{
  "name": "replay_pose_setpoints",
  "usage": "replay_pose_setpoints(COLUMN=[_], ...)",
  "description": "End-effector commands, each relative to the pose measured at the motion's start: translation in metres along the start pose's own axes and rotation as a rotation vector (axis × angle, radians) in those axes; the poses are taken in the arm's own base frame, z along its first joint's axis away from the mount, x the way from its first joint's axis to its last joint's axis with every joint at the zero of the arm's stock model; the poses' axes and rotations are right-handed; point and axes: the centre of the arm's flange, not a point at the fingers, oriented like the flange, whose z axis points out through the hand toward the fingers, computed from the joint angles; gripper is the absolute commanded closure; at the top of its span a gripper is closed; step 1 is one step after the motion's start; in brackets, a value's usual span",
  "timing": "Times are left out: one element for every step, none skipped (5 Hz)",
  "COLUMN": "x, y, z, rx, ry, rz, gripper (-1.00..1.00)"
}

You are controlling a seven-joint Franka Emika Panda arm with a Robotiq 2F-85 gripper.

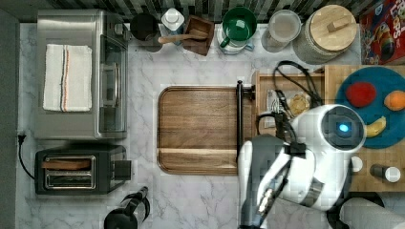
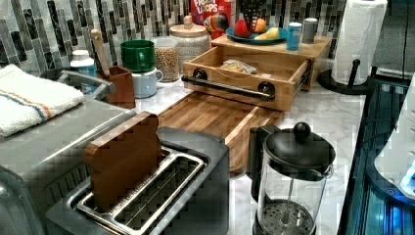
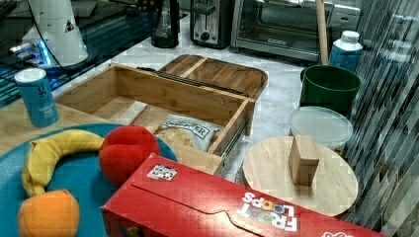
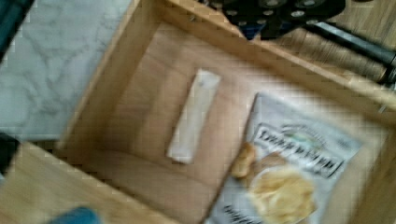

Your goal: Pick up the butter.

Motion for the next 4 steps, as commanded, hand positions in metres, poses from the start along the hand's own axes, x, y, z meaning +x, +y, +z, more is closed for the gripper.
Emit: replay_pose_setpoints(x=[0.026, 0.036, 0.046, 0.052], y=[0.005, 0.012, 0.018, 0.023], z=[0.010, 0.024, 0.051, 0.068], rx=[0.025, 0.014, -0.013, -0.026], ry=[0.082, 0.055, 0.054, 0.041], rz=[0.205, 0.224, 0.242, 0.268], gripper=[1.00, -1.00, -1.00, -1.00])
